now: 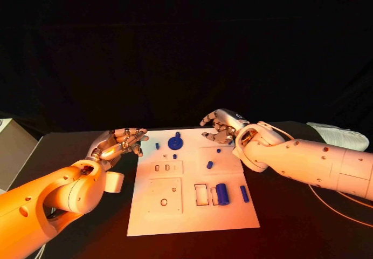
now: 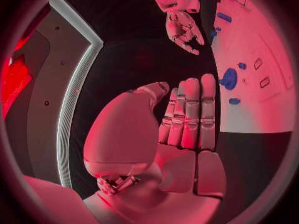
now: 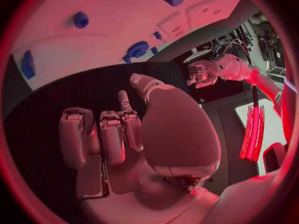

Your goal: Assemble the parts on the task board

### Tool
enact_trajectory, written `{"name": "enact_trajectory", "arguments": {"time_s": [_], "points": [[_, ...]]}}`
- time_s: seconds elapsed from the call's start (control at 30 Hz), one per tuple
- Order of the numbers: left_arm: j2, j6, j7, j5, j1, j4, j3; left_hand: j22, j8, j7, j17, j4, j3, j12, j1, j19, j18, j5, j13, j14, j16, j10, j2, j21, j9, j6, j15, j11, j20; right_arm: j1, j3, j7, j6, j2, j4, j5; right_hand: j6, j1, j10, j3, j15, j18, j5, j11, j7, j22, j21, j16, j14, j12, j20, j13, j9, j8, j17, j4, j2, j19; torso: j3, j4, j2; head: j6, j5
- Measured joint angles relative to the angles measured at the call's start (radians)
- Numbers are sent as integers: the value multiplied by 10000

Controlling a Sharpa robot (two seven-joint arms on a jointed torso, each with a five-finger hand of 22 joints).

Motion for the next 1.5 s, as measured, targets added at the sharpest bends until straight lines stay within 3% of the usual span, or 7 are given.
{"name": "enact_trajectory", "arguments": {"time_s": [0.07, 0.3, 0.53, 0.8, 0.97, 1.5], "points": [[5, 10, 3, -1, -1, -29, 0, 4, 0, 0, 0, 0, 0, 0, 0, -27, 0, 0, 5, 0, 0, 0, 0, 0, 5, 0, 0, 0, 15, 8, 2, 415, 161, -336, -36, 399, -2, 105, 0, 1, 0, 147, -145, 0, 2, 0, -33, 0, 0, 0, 0, 0, 12, 0, 2, -121, -105, 0, 5, -13, -26, 9, -8], [-14, 83, -10, -104, -2, -97, 0, 10, -37, 0, -11, 0, 0, 0, 0, -72, 0, 0, 22, -35, 0, 1, 0, 0, 5, 0, 35, 0, -1, 12, 5, 1316, 766, -1184, -407, 1120, -2, 223, 0, -99, 0, 147, 30, 0, 1, -1, -33, 0, 0, 0, 0, -1, 24, 0, 2, -221, -144, 0, 16, -51, -73, -39, -41], [-20, 156, -54, -210, -2, -128, 0, 19, -37, 0, -11, 0, 0, 0, 0, -72, 0, 0, 32, -35, 0, 1, 0, 0, 4, 1, 35, 0, -1, 11, 4, 1685, 1248, -1490, -733, 1268, -5, 188, 0, -262, 0, 147, 219, -1, 4, -2, -27, 0, 0, 0, 0, -2, 35, -57, 1, -212, -179, 0, 18, -40, -77, -64, -81], [-28, 197, -99, -275, -4, -141, -1, 19, -37, 0, -11, 0, 0, 0, 0, -72, -1, 0, 32, -34, 0, 1, 0, 0, 12, 1, 35, 0, -1, -36, -4, 1813, 1652, -1408, -1229, 1263, -344, 157, -41, -766, 0, 147, 244, 39, 48, -3, -53, 0, 0, -73, 0, -3, 7, -256, 0, -129, -209, 0, 8, -35, -66, -110, -118], [-41, 213, -120, -293, -4, -141, -1, 19, -37, -1, -11, 0, -1, 0, 0, -73, 0, 0, 31, -34, 0, 1, 0, 0, 12, 1, 35, 0, 0, -135, -24, 1813, 1893, -1245, -1465, 1256, -559, 445, -92, -1498, 0, 147, 282, 88, 90, -3, -94, 0, 0, -132, 0, -3, -43, -417, -1, 2, 2, 0, 3, -36, -58, -159, -130], [-60, 233, -140, -317, -4, -125, -1, 18, -37, -1, -21, 0, -1, 0, -40, -106, 0, 0, 39, -34, 0, 2, -40, -1, 11, 1, 35, 0, 34, -349, -42, 1629, 2234, -833, -1955, 1066, -559, 616, -91, -1700, 0, 146, 352, 88, 90, -2, -47, 0, 0, -73, -1, -4, -43, -417, -2, 93, 173, 0, -6, -36, -63, -290, -80]]}}
